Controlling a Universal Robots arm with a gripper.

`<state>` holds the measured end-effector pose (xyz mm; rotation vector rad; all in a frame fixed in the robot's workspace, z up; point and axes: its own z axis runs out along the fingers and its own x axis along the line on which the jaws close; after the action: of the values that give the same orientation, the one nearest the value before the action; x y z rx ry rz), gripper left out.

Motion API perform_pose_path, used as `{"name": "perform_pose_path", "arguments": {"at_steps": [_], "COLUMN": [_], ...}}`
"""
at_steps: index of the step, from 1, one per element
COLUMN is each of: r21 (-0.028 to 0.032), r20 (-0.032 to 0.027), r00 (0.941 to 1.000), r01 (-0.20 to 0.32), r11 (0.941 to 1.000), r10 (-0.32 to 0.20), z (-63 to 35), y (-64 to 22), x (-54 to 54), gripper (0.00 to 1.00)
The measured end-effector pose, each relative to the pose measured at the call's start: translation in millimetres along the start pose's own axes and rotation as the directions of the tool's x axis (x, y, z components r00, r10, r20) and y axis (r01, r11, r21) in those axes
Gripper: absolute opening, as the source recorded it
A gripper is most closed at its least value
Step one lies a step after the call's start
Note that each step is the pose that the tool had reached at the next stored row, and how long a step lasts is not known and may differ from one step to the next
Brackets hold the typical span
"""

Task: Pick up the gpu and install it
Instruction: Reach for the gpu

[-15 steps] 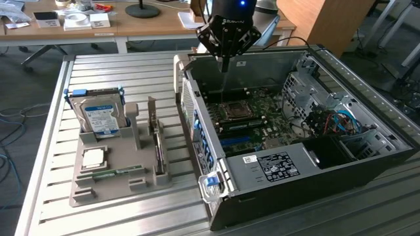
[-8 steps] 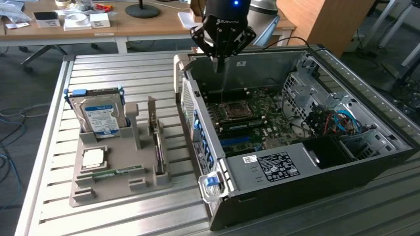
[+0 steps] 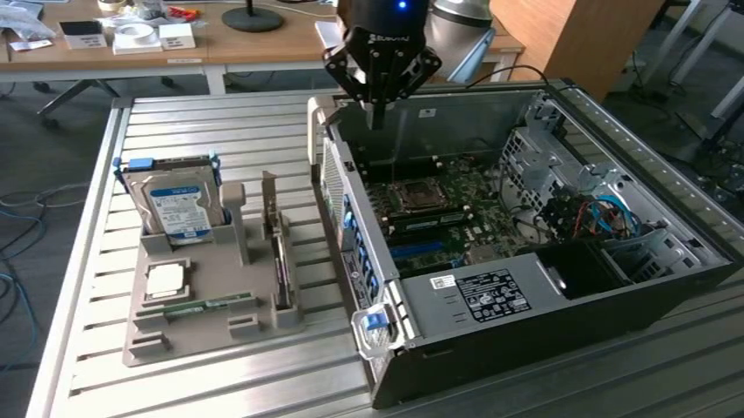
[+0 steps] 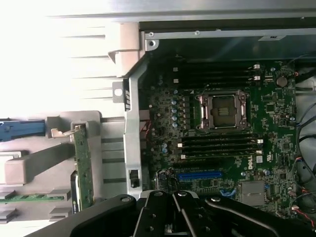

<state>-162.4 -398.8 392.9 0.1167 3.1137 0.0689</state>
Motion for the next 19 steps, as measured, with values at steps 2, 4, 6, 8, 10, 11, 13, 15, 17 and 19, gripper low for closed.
{"name": "perform_pose_path", "arguments": {"at_steps": [2,4,6,8,10,11,13,15,17,19], "r21": [0.0000,0.0001,0.0000,0.0000,-0.0001,0.0000,0.0000,0.0001,0.0000,0.0000], "r20": [0.0000,0.0000,0.0000,0.0000,0.0001,0.0001,0.0000,0.0000,0.0000,0.0000], "r00": [1.0000,1.0000,1.0000,1.0000,1.0000,1.0000,1.0000,1.0000,1.0000,1.0000], "r01": [0.000,0.000,0.000,0.000,0.000,0.000,0.000,0.000,0.000,0.000], "r11": [1.0000,1.0000,1.0000,1.0000,1.0000,1.0000,1.0000,1.0000,1.0000,1.0000], "r10": [0.000,0.000,0.000,0.000,0.000,0.000,0.000,0.000,0.000,0.000], "z": [0.0,-0.2,-0.2,-0.3,-0.3,-0.4,-0.5,-0.6,-0.6,-0.7], "y": [-0.3,-0.7,-1.0,-1.5,-1.9,-2.1,-2.3,-2.6,-2.8,-3.1], "x": [4.2,9.0,13.9,19.7,25.0,27.2,30.6,34.1,37.8,41.2], "gripper": [0.11,0.11,0.11,0.11,0.11,0.11,0.11,0.11,0.11,0.11]}}
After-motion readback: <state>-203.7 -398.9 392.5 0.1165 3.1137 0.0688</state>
